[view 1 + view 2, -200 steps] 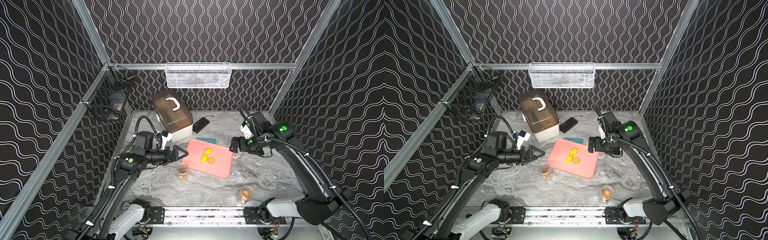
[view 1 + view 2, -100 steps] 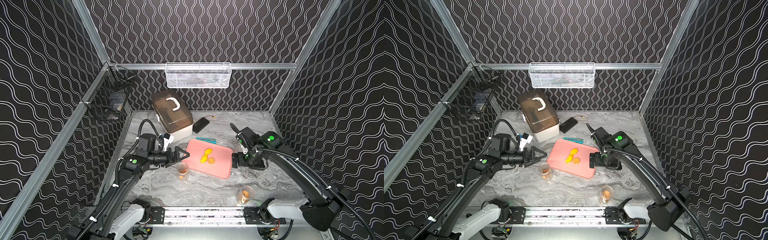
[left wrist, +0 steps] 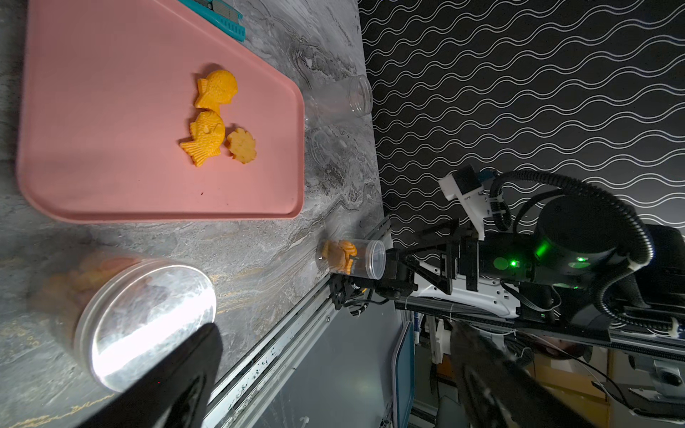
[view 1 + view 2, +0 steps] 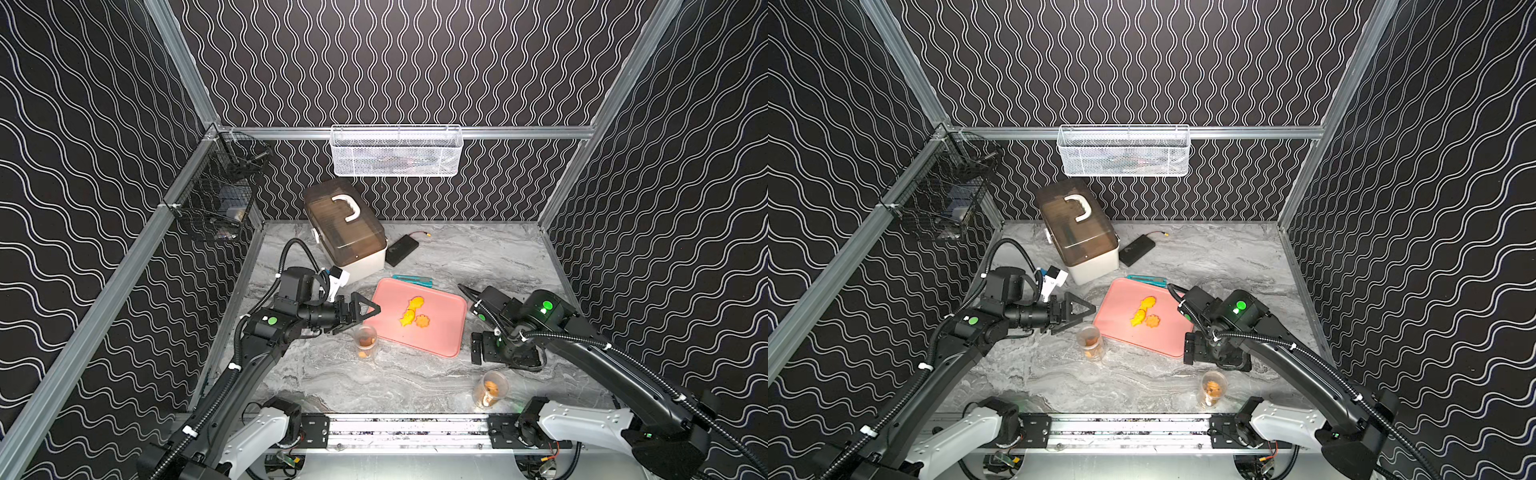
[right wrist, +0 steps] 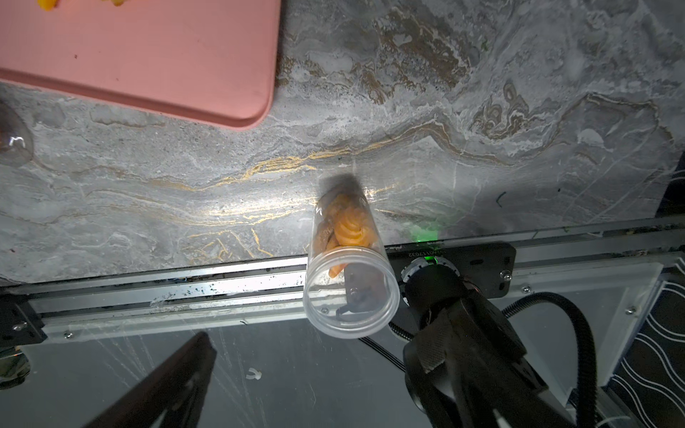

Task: Pour the cookies out of the jar
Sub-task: Pick up the jar from the center of the board.

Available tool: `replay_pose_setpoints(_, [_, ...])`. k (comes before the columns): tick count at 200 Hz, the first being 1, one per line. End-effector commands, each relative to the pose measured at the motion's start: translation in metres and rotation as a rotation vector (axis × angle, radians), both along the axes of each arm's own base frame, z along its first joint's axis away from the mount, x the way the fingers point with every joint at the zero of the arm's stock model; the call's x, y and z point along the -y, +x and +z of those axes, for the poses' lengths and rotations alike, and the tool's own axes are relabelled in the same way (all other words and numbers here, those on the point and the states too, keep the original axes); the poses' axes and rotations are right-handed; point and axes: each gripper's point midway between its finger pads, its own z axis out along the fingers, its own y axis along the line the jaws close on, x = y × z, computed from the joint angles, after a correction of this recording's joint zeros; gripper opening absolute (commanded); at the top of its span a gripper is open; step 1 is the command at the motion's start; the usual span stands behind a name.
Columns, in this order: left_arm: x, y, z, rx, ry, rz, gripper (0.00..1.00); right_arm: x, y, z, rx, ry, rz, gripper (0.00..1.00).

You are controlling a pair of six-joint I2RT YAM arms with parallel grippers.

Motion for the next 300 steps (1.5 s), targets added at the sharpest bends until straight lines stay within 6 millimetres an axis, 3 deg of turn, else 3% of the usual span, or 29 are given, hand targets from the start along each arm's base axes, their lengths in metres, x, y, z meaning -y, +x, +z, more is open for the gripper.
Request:
replay_pose_setpoints(1, [0.003, -0.001, 0.004, 0.026, -0.017, -0.019, 0.99, 0.0, -0.007, -0.01, -0.022, 0.008, -0.052, 1.0])
replay_pose_setpoints(42, [0.002, -0.004, 0.004, 0.026, -0.001, -0.025, 0.99, -0.001, -0.018, -0.035, -0.066, 0.012, -0.054, 1.0])
replay_pose_setpoints(113, [0.003, -0.003, 0.001, 0.017, -0.006, -0.018, 0.99, 0.001, -0.027, -0.055, -0.096, 0.015, -0.058, 0.95])
replay_pose_setpoints(163, [0.003, -0.004, 0.002, 0.022, 0.004, -0.025, 0.99, 0.0, -0.029, -0.063, -0.113, 0.014, -0.053, 0.86])
replay_pose_setpoints(300, [0.003, -0.003, -0.001, 0.014, -0.002, -0.022, 0.99, 0.002, -0.036, -0.078, -0.144, 0.013, -0.045, 0.79])
